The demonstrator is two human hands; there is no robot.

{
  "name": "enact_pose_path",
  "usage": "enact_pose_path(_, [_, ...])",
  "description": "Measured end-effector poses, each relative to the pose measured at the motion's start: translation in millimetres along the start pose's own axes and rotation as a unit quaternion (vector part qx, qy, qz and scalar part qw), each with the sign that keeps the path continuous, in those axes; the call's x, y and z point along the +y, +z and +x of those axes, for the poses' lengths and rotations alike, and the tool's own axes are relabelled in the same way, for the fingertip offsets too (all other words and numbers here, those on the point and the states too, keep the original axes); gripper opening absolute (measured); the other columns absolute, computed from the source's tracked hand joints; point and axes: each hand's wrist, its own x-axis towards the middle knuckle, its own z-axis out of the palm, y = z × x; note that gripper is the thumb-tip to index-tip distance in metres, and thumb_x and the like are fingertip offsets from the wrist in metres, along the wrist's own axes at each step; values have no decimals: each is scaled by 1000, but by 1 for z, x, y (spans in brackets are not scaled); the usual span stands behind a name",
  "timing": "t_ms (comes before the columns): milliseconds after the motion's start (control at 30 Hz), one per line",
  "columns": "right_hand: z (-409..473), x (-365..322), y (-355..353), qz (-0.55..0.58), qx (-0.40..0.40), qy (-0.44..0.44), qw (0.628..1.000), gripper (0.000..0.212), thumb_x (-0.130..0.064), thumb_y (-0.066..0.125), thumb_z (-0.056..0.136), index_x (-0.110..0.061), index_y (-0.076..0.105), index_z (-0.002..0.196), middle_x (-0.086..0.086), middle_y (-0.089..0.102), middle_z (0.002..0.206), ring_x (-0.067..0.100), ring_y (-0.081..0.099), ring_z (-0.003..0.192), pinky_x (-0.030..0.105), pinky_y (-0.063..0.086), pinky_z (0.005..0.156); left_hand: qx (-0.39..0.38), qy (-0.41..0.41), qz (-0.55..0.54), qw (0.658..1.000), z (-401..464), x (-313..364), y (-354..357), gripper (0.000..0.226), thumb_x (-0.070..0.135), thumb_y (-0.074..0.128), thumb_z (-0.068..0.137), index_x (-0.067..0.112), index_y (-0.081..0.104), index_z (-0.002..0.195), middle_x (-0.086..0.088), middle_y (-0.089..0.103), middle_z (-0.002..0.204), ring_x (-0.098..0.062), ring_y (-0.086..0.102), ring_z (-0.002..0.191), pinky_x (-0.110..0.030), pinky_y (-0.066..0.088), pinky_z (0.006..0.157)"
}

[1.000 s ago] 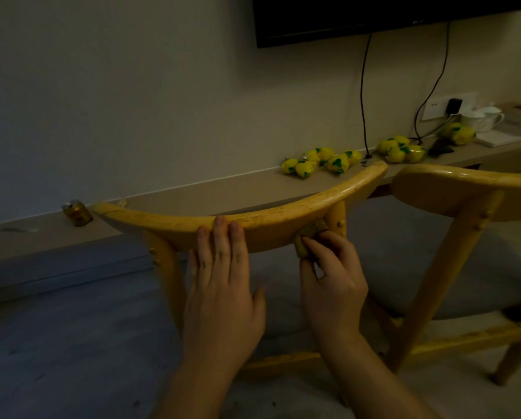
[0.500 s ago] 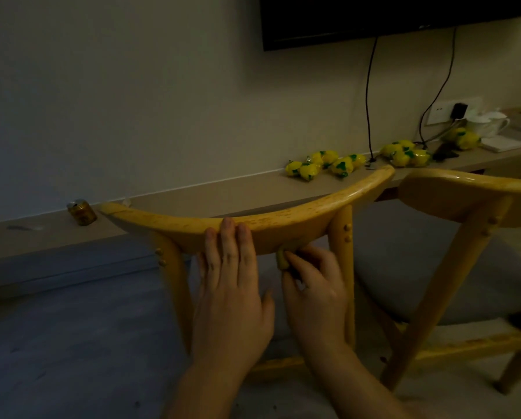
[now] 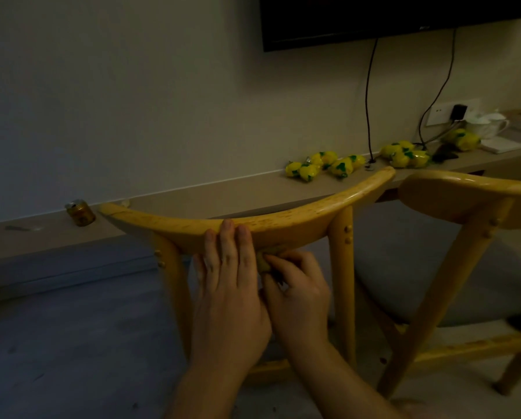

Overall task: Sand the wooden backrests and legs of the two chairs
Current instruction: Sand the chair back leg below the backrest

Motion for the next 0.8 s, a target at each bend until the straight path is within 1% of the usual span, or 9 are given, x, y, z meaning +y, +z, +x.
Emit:
enact_pose_path(100, [4, 7, -7, -3, 21, 31, 999, 27, 4, 82, 77, -6, 78, 101, 9, 66, 103, 16, 65, 92, 24, 55, 79, -21, 2, 22, 1000, 0, -4, -5, 118, 26, 76, 80, 9, -6, 162, -14, -3, 171, -32, -10, 156, -57, 9, 120])
enact_pose_path(233, [12, 22, -19, -20, 104, 115, 988, 25, -1, 81, 79, -8, 79, 103, 6, 66, 109, 16, 65, 99, 33, 58, 83, -24, 2, 23, 999, -1, -3, -8, 124, 26, 79, 75, 10, -8, 162, -10, -9, 170, -28, -24, 154, -58, 7, 119])
enact_pose_path(300, [11, 16, -17, -15, 93, 110, 989, 26, -1, 82, 79, -8, 79, 104, 6, 66, 109, 13, 63, 99, 21, 54, 85, -23, -3, 18, 1000, -1, 0, -7, 123, 24, 77, 77, 10, -10, 162, -11, -9, 170, -29, -26, 153, -58, 4, 119])
enact_pose_path(367, [7, 6, -13, -16, 39, 58, 997, 28, 3, 83, 77, -6, 79, 102, 8, 68, 105, 11, 63, 93, 9, 48, 84, -20, -9, 15, 1000, -1, 1, -5, 121, 22, 76, 79, 10, -12, 162, -12, -9, 171, -29, -25, 154, -57, 5, 119])
enact_pose_path(467, [10, 0, -20, -15, 4, 18, 1000, 28, 2, 84, 76, -8, 80, 102, 7, 71, 101, 11, 66, 89, 11, 49, 81, -21, -7, 16, 1000, -1, -1, -4, 123, 23, 78, 77, 10, -11, 162, -9, -13, 171, -30, -20, 155, -57, 11, 121])
enact_pose_path(567, [24, 3, -36, -22, 105, 61, 992, 28, 1, 84, 76, -9, 80, 103, 5, 71, 105, 3, 62, 94, 3, 44, 86, -27, 0, 17, 999, -2, -2, -6, 124, 22, 78, 71, 9, -5, 162, -11, -10, 169, -34, -7, 156, -62, 20, 120])
enact_pose_path(667, [29, 1, -40, -14, 165, 76, 983, 29, 3, 83, 77, -6, 79, 103, 4, 69, 106, 3, 62, 95, 3, 46, 86, -30, -12, 15, 999, -1, 0, -5, 124, 24, 78, 72, 9, -7, 162, -11, -13, 169, -30, -20, 154, -59, 13, 121])
enact_pose_path(733, [24, -4, -35, -13, 126, 44, 991, 30, 4, 83, 77, -7, 79, 104, 7, 69, 106, 12, 66, 93, 13, 52, 82, -30, -18, 13, 999, 0, 2, -4, 125, 26, 78, 75, 10, -9, 162, -9, -18, 169, -29, -25, 153, -57, 9, 121])
enact_pose_path(800, [18, -9, -30, -23, 46, -14, 999, 31, 3, 83, 76, -7, 79, 105, 7, 70, 106, 16, 68, 93, 18, 53, 82, -26, -22, 14, 999, 0, 2, -3, 124, 27, 79, 77, 11, -9, 162, -8, -21, 168, -29, -25, 154, -56, 8, 120])
